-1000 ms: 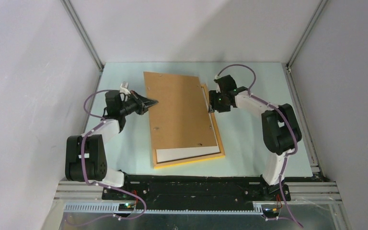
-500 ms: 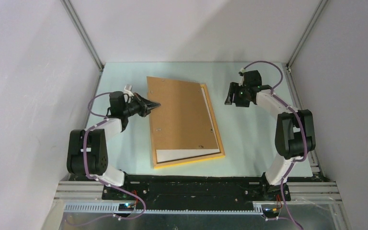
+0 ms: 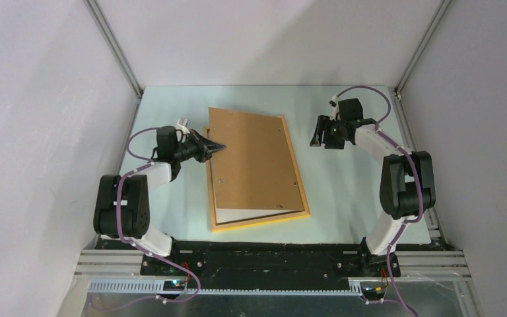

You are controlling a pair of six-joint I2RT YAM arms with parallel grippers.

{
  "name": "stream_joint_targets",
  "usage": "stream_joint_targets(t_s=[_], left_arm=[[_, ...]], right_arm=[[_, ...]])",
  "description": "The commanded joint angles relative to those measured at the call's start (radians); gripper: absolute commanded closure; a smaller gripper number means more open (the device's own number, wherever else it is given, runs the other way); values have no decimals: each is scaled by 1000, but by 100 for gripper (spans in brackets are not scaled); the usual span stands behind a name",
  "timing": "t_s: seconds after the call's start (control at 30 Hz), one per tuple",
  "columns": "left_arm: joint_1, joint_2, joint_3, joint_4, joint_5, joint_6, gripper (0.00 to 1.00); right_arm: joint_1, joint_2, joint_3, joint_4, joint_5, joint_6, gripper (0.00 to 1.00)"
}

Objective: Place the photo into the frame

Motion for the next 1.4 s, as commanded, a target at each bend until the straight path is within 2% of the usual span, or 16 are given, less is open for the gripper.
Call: stream_joint_targets(t_s=[0.0, 1.37], left_arm=[[-7, -7, 52, 71, 38, -28, 100], [-30, -117, -6, 54, -1, 11, 100]], right_arm=[[-1, -31, -8, 36, -27, -16, 36], [-1, -26, -14, 40, -39, -26, 37]])
